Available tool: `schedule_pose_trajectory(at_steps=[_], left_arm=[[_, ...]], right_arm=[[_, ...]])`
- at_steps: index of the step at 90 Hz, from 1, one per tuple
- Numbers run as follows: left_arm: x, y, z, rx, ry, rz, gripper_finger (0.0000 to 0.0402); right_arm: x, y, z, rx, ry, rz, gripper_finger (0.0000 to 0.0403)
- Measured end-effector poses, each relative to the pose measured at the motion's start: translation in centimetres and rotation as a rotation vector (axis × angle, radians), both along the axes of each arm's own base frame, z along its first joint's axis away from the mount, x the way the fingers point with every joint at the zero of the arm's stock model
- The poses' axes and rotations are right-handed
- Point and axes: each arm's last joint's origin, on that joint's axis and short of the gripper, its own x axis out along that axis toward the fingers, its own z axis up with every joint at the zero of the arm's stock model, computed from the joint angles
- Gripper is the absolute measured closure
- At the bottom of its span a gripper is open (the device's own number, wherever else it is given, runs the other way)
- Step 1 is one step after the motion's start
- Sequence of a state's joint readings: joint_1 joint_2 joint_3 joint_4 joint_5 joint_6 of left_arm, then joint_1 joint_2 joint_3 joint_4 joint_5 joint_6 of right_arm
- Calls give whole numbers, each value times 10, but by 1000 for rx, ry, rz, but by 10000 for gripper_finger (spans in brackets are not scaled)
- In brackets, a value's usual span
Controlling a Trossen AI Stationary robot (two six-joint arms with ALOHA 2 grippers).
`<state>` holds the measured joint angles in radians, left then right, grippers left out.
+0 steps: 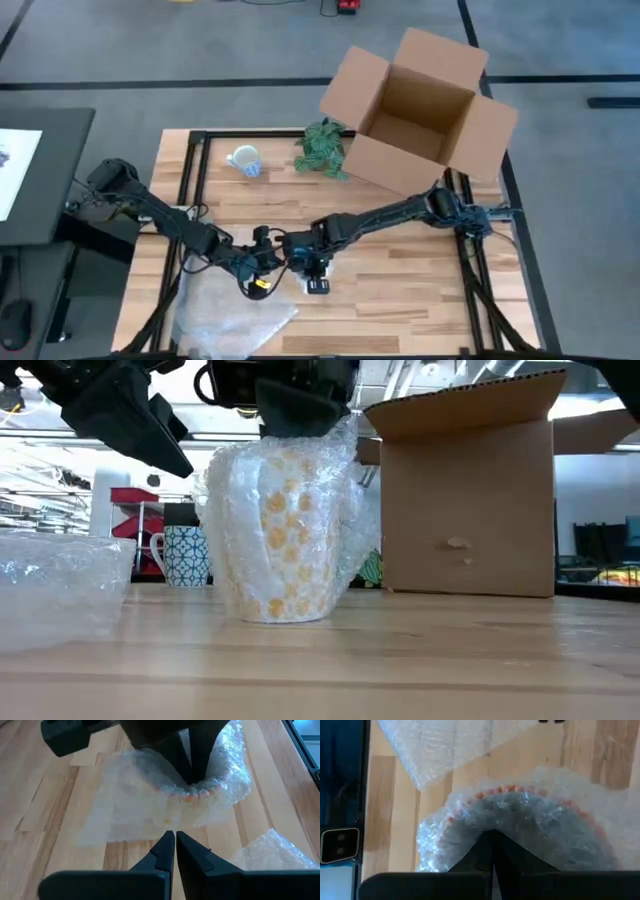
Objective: Wrap mug
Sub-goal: Wrap the yellow mug
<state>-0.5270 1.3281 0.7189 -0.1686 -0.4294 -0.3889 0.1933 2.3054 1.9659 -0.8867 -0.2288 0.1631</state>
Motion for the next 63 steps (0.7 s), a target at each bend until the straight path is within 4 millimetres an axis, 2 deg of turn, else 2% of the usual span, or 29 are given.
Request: schedule_pose_trajectory(at_steps=[14,23,37,56,63], left_arm=[[0,0,0,-1,0,-1,402],[0,0,0,-1,-1,-1,402],[0,-1,0,-2,-2,-1,402],[0,-1,0,0,-3,-4,402],[0,-1,0,1,-3,-4,402]], right_arm=[[1,0,-5,-7,4,10,403],[1,0,6,-21,-15,16,403],[-3,-1,34,-40,-49,29,403],[-19,-5,91,-42,-153,42,403],[-23,-4,100,-38,-167,46,403]])
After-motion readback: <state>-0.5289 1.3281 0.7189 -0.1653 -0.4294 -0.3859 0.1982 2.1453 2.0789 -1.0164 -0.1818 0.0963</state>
